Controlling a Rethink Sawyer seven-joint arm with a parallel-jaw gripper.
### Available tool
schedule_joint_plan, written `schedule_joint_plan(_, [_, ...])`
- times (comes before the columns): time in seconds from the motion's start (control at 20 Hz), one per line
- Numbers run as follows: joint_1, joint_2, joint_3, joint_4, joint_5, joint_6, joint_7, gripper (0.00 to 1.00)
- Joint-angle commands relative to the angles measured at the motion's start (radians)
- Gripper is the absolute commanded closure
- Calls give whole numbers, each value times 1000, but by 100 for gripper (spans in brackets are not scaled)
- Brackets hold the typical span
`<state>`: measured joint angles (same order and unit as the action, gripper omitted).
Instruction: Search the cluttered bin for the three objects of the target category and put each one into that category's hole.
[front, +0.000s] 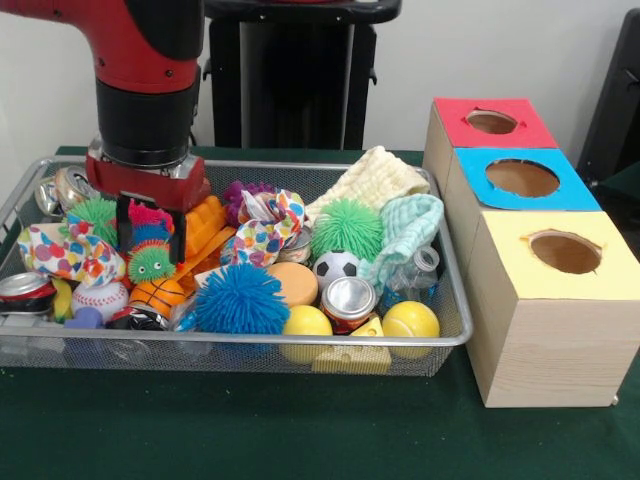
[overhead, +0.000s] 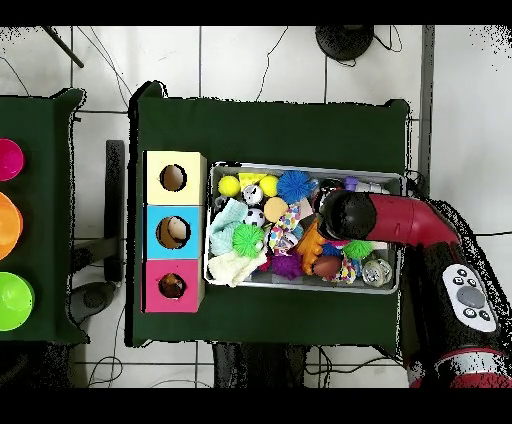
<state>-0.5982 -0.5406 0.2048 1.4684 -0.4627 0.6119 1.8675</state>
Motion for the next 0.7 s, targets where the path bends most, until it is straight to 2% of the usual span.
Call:
schedule_joint_plan(0.05, [-32,111,114,-32,-87,34,-252,0])
schedule_joint_plan(0.2, [-41,159,121,-52,-100,17,-251,0])
schedule_joint_plan(0.7, [-47,181,126,-61,-129,18,-220,0])
